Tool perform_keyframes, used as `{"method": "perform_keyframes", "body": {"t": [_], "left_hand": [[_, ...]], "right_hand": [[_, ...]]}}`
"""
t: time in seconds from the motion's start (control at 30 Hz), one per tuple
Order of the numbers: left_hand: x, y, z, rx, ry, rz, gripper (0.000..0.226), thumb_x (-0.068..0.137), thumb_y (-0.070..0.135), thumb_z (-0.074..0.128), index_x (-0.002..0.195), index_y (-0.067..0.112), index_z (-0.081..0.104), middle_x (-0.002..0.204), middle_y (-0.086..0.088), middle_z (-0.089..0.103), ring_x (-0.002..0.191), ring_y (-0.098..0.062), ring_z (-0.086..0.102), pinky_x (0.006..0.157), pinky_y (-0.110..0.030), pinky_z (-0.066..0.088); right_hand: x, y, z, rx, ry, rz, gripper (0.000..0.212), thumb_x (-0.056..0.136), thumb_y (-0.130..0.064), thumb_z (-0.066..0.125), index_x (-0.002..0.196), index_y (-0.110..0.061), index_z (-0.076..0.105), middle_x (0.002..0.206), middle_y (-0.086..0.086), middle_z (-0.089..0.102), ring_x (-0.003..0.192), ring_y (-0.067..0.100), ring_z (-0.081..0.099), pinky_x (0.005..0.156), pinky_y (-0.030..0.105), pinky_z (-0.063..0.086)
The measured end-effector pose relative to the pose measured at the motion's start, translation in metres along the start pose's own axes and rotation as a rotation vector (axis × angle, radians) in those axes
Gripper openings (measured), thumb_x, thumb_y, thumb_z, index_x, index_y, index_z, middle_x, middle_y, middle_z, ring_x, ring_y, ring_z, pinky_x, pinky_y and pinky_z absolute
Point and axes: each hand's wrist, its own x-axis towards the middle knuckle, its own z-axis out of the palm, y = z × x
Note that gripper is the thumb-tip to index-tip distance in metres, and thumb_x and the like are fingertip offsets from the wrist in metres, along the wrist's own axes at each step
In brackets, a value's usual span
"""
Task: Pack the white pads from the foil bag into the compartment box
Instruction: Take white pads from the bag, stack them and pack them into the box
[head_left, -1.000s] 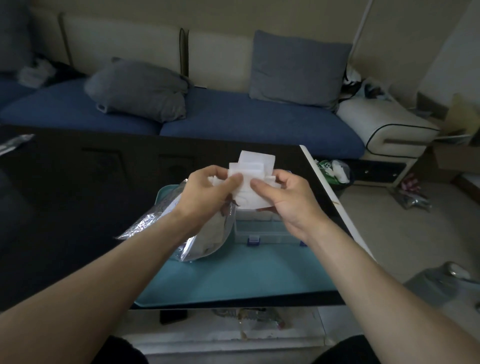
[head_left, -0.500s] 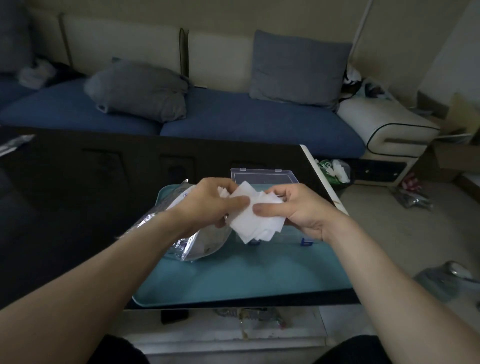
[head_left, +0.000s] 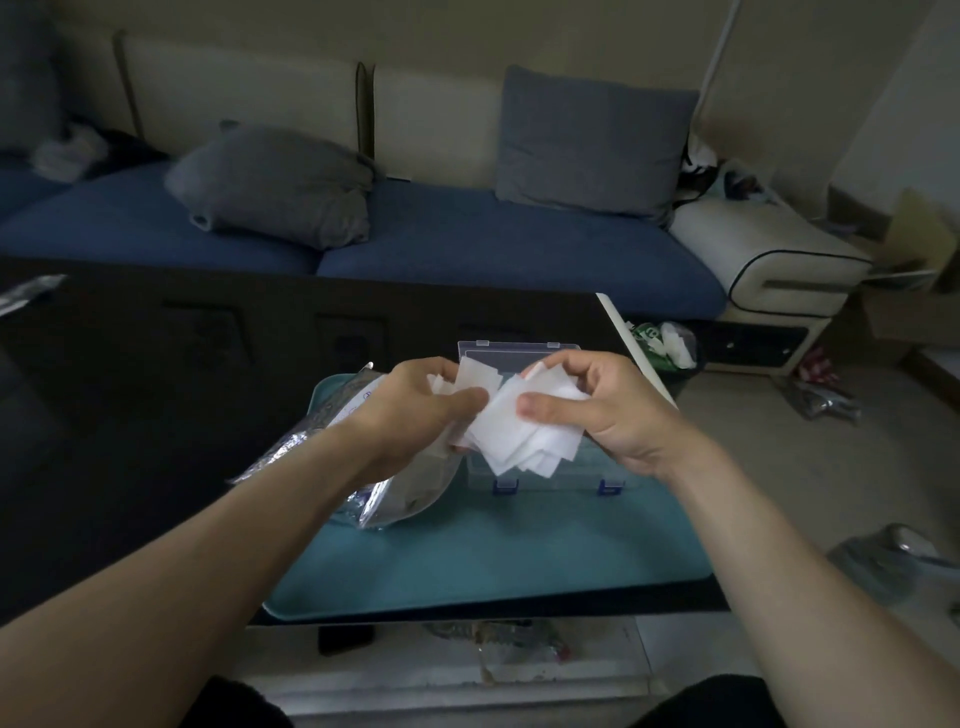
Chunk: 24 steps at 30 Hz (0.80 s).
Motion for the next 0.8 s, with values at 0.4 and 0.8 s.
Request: {"method": "perform_keyframes", "body": {"t": [0.4, 0.8], "left_hand": [[-0.008, 0.002, -0.001, 0.081, -0.158, 0.019, 0.012, 0.09, 0.008, 0.07, 0.101, 0.006, 0.074, 0.086, -0.021, 0.074, 0.069, -0.026, 0.065, 0.059, -0.03, 0.054], [0.0, 0.003, 0.01, 0.062, 0.044, 0.12, 0.01, 0.09, 0.005, 0.07, 0.1, 0.004, 0.071, 0.076, -0.011, 0.072, 0.054, -0.015, 0.065, 0.051, -0.026, 0.052]], "right_hand": [[0.003, 0.0, -0.007, -0.319, 0.084, -0.015, 0.046, 0.055, -0.031, 0.092, 0.095, -0.016, 0.075, 0.091, 0.003, 0.078, 0.082, 0.019, 0.075, 0.072, 0.035, 0.06], [0.002, -0.005, -0.011, -0.074, 0.171, 0.04, 0.018, 0.088, -0.001, 0.071, 0.103, -0.01, 0.07, 0.103, 0.011, 0.075, 0.085, 0.023, 0.073, 0.059, 0.03, 0.058]]}}
